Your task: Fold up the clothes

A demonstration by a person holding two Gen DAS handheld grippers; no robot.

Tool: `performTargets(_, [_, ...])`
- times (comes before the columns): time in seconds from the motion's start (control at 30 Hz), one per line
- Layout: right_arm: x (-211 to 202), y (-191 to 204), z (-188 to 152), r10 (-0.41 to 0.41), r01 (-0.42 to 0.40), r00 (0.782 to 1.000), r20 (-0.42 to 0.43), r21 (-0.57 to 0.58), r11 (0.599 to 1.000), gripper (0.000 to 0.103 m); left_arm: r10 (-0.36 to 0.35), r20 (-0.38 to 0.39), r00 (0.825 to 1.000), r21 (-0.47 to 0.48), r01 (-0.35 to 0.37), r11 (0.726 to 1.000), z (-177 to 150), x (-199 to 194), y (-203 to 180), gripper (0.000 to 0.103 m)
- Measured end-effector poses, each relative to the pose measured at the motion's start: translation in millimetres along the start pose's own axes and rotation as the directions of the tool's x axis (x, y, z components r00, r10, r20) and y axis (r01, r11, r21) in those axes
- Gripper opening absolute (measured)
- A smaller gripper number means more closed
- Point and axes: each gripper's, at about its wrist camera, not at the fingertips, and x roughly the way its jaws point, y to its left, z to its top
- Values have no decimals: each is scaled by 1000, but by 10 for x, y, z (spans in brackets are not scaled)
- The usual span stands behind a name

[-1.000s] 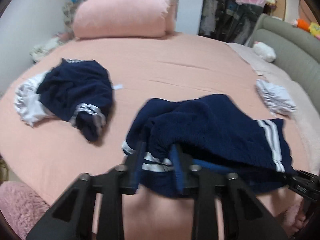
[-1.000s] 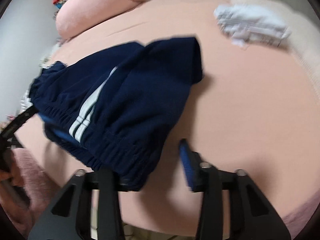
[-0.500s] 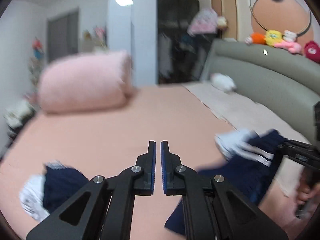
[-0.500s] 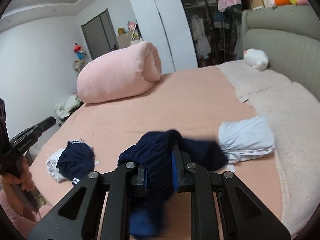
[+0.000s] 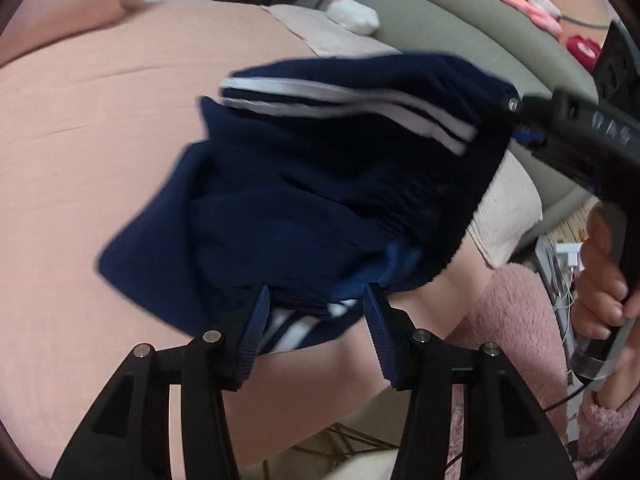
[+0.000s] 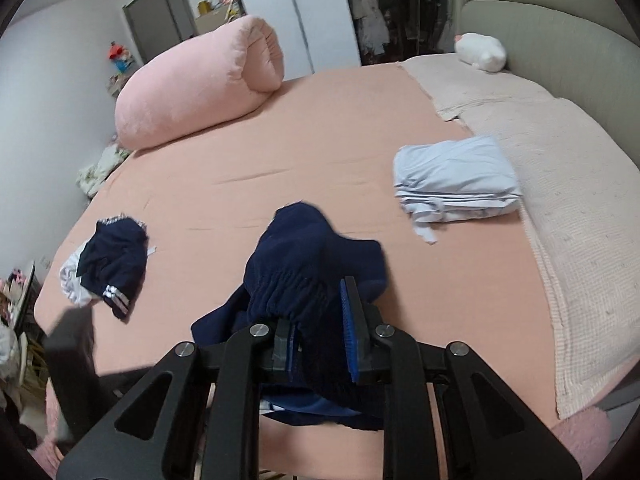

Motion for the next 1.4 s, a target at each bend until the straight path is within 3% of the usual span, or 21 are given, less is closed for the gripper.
performTargets(0.1, [-96,-166,-65,3,-4,1000,21,58,998,18,104,-17,994,-70,-105,992,-30,227,22,48])
performTargets(0.13, [-127,-231,-69,5,-7,999,32,77,997,18,133,-33,991,-115,-136,984,-37,297,84,28])
performTargets(0.17, [-158,-289,-76,0,-4,999,45,94,996,18,133,-54,990,-173,-140,975,-54,337,177,20])
performTargets(0.3, [-290,-529,-122,-88,75,992,88,144,987,18,231,-2,973,-198,-227,953,-93,120,291,19])
performTargets(0.43, [-168,-688,-269,-154,149,988,19,155,977,18,377,100,921,-250,-344,905,-37,-321,447,19])
performTargets(0.5, [-21,-725,-370,-117,123,992,-46,167,978,18,413,123,902,-266,-371,890,3,-462,526,19])
performTargets(0.57, [86,-682,-458,-42,55,995,-86,164,985,20,406,137,904,-252,-364,897,19,-539,564,20])
performTargets(0.63, [153,-525,-526,41,-27,992,-117,114,993,28,331,106,938,-214,-304,928,8,-499,597,20])
performTargets(0.67, [197,-400,-558,84,-75,986,-143,66,995,35,318,80,945,-194,-298,935,-10,-468,608,20])
performTargets(0.73, [330,-120,-659,150,-162,964,-220,-39,986,38,329,24,944,-154,-321,934,-58,-409,623,20])
performTargets(0.83, [579,156,-886,120,-169,947,-299,-144,975,38,315,14,949,-156,-310,938,-263,-455,633,21])
performTargets(0.93, [807,219,-1074,17,-94,944,-329,-221,971,38,306,6,952,-169,-301,938,-435,-471,693,37])
performTargets(0.97, [855,200,-1105,-19,-61,945,-325,-234,970,38,308,3,951,-171,-303,938,-491,-454,721,38])
performTargets(1.03, [898,108,-1097,-72,0,951,-301,-233,972,38,341,-21,940,-167,-340,926,-497,-422,768,39])
performTargets(1.1, [905,32,-1075,-88,21,953,-289,-228,973,38,437,-61,897,-158,-441,883,-489,-350,816,40])
performTargets(1.13, [895,17,-1071,-110,42,955,-277,-240,970,38,456,-67,888,-162,-460,873,-476,-360,835,40])
performTargets(1.17, [878,9,-1068,-128,60,956,-263,-252,966,38,463,-50,885,-178,-464,868,-457,-404,842,40])
performTargets(1.27, [733,-18,-1049,-147,94,969,-199,-254,963,38,528,24,849,-148,-520,841,-407,-517,717,40])
performTargets(1.3, [695,-26,-1042,-147,97,971,-187,-251,963,38,533,41,845,-131,-524,842,-396,-534,670,40])
performTargets(1.33, [682,-27,-1037,-142,91,971,-192,-252,963,38,513,41,857,-109,-507,855,-392,-520,636,40])
performTargets(1.4, [750,7,-1073,-147,72,955,-257,-280,957,38,413,-62,909,-71,-416,906,-401,-317,628,43])
